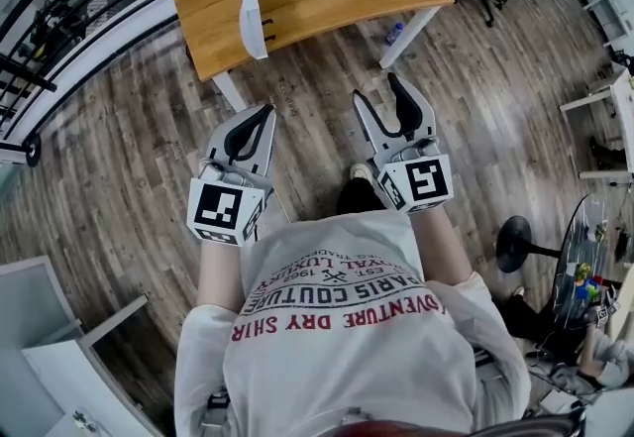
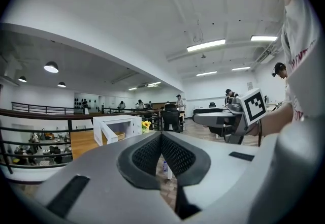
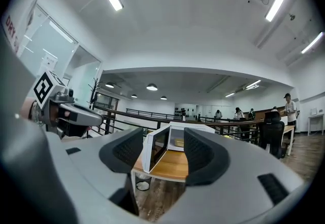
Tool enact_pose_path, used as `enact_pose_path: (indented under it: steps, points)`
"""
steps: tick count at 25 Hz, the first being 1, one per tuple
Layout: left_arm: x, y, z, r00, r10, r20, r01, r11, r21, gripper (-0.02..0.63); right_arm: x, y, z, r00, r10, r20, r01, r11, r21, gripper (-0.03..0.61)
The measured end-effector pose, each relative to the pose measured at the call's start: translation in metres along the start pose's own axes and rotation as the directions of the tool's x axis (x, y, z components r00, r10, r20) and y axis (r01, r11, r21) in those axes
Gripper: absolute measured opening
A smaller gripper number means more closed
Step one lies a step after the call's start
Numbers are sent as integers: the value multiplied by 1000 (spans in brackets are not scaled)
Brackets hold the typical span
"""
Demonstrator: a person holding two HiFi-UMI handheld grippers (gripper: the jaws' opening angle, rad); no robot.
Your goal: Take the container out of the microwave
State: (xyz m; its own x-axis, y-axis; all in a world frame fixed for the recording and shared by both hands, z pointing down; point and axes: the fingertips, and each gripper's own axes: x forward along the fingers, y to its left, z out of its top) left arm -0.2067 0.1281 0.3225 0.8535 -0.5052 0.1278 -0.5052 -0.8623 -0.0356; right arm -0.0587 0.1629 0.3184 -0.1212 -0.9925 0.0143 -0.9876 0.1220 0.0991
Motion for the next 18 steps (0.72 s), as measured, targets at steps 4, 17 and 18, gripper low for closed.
enact_pose_path:
  steps: [4,17,18]
  points:
    - [21,11,-7,999,50,-13,-50,999,-8,14,22,-30,-12,1000,11,-9,-10,1000,24,250]
    - [170,28,1,947,321,-9,-321,947,-25,14,132,-166,-58,965,260,-46,-259,966,26,256]
    - [183,29,2,940,341,-15,-342,939,-28,14,141,-178,-60,957,285,-49,-284,959,19,256]
